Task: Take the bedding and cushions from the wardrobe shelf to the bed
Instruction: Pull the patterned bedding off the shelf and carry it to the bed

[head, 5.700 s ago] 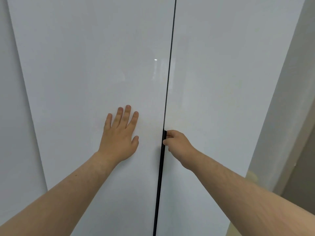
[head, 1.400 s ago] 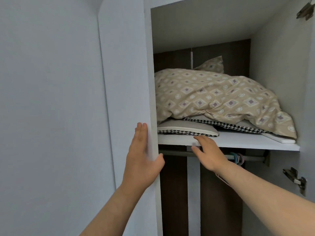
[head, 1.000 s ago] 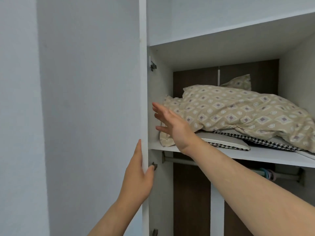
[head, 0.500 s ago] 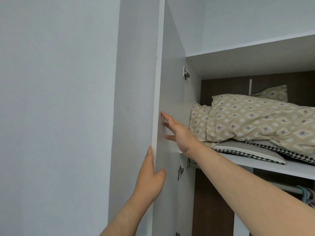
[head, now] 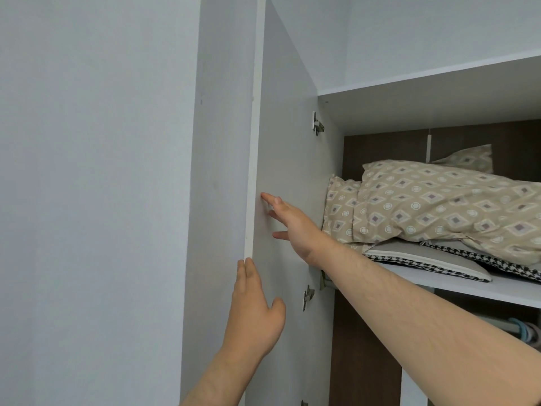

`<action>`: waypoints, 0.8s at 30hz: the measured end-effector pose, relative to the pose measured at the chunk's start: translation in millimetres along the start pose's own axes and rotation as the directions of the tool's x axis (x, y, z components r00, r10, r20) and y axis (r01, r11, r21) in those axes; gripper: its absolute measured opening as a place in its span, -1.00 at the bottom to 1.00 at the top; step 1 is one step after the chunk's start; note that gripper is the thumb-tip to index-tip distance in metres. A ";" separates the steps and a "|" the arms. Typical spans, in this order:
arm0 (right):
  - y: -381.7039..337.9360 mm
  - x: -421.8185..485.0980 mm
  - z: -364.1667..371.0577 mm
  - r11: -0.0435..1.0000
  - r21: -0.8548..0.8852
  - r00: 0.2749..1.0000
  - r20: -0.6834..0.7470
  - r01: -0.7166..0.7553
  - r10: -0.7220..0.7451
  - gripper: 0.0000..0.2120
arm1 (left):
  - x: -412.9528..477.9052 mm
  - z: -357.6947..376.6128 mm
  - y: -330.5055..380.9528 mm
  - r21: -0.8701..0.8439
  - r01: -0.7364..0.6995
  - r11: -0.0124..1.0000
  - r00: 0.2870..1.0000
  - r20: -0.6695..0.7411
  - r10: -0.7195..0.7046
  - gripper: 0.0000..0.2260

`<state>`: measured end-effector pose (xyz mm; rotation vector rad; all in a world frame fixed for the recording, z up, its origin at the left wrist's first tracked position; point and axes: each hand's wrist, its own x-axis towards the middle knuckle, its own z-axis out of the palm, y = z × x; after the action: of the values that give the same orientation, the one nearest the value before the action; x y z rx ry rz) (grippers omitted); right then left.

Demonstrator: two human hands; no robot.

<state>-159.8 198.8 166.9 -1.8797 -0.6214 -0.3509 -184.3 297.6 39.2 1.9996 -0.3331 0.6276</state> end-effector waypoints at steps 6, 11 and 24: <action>15.5 2.2 -12.8 0.999 -0.007 0.999 -0.023 0.035 -0.036 -0.54 | -6.4 8.7 10.6 0.096 -0.012 0.995 0.998 -0.061 0.017 -0.25; 33.3 -16.0 -54.8 0.999 0.018 0.991 -0.121 0.051 -0.048 -0.56 | -3.0 28.7 26.6 0.093 -0.175 0.980 0.980 -0.076 0.182 -0.31; 93.6 -143.7 -289.3 0.997 -0.071 0.756 -0.655 -0.032 -0.023 -0.69 | 56.0 189.0 135.7 -0.167 -0.399 0.901 0.912 0.027 0.409 -0.43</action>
<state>-210.7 -131.8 131.9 -1.6693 -0.1162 -0.9957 -147.7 68.1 96.0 1.8089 -0.8275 0.7712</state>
